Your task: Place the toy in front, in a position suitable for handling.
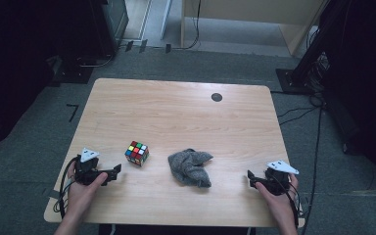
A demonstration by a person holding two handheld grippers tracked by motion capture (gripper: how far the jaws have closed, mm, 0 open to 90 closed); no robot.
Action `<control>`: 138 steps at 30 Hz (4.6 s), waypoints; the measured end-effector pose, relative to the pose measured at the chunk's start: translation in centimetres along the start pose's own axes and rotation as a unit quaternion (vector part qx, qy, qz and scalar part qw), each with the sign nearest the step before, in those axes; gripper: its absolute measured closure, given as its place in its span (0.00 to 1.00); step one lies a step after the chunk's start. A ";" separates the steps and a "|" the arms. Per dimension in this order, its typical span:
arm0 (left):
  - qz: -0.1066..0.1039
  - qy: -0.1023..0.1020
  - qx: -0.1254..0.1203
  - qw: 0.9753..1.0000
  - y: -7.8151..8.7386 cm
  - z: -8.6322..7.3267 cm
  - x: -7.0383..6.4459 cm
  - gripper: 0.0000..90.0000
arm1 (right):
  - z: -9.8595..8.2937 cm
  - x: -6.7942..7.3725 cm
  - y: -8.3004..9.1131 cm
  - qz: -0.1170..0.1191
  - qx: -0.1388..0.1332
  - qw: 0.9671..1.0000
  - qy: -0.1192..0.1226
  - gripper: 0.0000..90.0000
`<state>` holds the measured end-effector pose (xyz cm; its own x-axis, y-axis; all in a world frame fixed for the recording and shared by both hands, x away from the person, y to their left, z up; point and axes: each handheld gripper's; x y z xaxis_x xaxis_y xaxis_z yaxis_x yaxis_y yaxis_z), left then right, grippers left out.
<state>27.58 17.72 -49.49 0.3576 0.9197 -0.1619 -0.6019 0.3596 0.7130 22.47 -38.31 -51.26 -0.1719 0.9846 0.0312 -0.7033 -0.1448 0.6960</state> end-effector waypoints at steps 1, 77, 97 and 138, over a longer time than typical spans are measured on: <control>0.000 0.000 0.000 1.000 0.0 0.0 0.0 0.00 | 0.0 0.0 0.0 0.000 0.000 1.000 0.000 0.14; 0.051 -0.043 0.016 0.998 -6.2 2.1 -6.7 0.18 | 4.6 17.1 -2.7 0.177 -0.062 0.976 0.108 0.28; 0.023 -0.070 -0.023 0.997 -5.1 2.1 -7.8 0.38 | 4.3 19.4 -4.7 0.192 -0.035 0.967 0.165 0.34; -0.170 -0.272 -0.093 0.942 -3.4 -0.3 -14.4 0.38 | 5.3 16.3 0.8 0.328 -0.184 0.924 0.065 0.78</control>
<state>24.32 3.31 -49.78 0.8355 0.5472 0.0504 -0.4828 0.6871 0.5430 22.75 -21.91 -46.34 -0.7086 0.6570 0.2572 -0.6015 -0.7531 0.2667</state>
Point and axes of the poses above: each handheld gripper's, and its own axes: y roughly backward along the jaws, z roughly out of its top, x roughly to its left, and after that the axes turned 2 degrees about x, right-handed
